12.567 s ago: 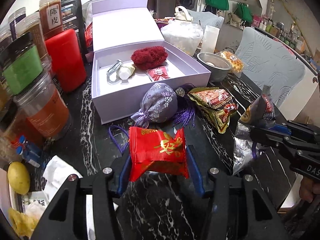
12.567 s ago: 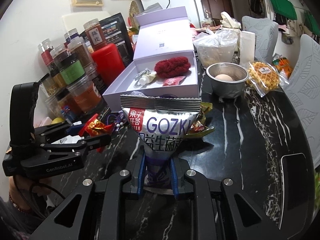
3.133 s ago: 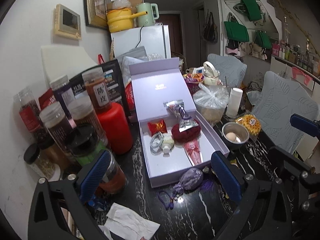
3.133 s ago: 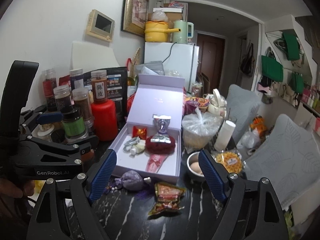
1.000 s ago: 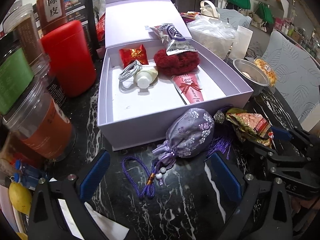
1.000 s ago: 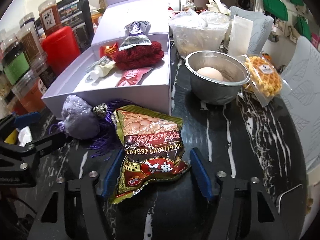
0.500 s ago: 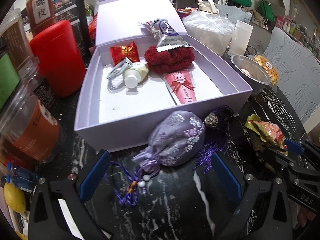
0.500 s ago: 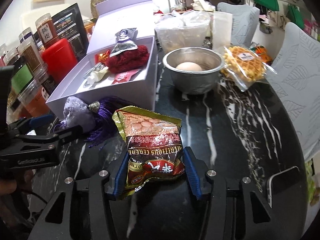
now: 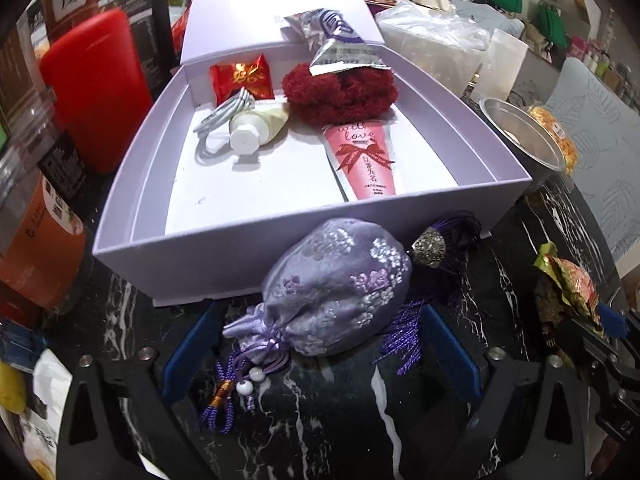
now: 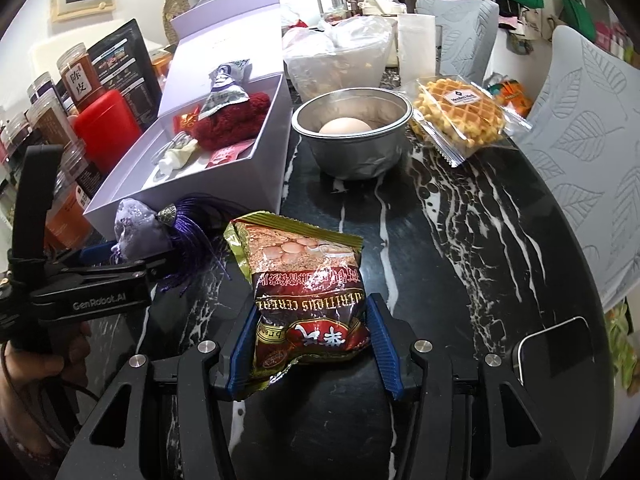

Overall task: Organize soft objects
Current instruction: 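Grasp the purple embroidered sachet with the left gripper while the right grasps the cereal bag, then lift the sachet and cereal bag and carry both over the gift box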

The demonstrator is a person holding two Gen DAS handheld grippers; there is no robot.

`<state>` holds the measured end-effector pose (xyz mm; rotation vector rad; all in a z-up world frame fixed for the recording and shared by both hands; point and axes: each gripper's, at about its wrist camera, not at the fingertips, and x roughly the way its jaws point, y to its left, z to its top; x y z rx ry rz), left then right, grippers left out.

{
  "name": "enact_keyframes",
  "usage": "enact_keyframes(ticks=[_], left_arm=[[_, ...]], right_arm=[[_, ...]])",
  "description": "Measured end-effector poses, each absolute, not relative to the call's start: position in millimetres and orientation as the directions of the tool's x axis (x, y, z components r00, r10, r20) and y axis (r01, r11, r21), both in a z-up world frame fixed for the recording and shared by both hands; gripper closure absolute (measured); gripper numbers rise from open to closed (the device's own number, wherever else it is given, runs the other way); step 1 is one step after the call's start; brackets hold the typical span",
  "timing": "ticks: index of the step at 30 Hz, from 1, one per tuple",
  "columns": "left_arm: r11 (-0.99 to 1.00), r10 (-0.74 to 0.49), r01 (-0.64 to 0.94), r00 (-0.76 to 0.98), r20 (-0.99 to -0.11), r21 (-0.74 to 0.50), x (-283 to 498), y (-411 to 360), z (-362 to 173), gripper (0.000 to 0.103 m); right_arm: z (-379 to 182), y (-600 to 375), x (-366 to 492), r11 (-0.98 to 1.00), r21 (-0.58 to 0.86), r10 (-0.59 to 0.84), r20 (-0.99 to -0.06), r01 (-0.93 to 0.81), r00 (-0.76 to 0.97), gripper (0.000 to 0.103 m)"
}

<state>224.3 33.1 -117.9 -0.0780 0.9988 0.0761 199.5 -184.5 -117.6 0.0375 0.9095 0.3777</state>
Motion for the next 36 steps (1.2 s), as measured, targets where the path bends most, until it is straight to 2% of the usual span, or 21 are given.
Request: enact_keyframes(ticks=[2,5,8,18,36], left_arm=[[0.993,0.038,-0.116,0.547,-0.837,-0.03,224,35,-119,0.026],[0.993,0.041,-0.113,0.561,-0.826,-0.028,222,37,-116,0.038],[0.995,0.014,-0.085,0.568,-0.823,-0.042,219,36,-115,0.042],[0.999,0.009,-0.042,0.59,-0.807,-0.02,202,27,-103,0.043],[1.0,-0.022,0.005,0.633,-0.774,-0.025,149,25,-78,0.043]], right_arm=[[-118,-185,200,0.933,0.19,0.336,-0.762,-0.305,0.553,0.051],[-118,-185,200,0.934,0.188,0.335,-0.761,-0.305,0.555,0.051],[-118,-185,199,0.934,0.187,0.334,-0.761,-0.306,0.556,0.051],[-114,-187,189,0.939,0.165,0.318,-0.755,-0.302,0.574,0.052],[-101,-166,147,0.905,0.205,0.396,-0.726,-0.373,0.563,0.053]])
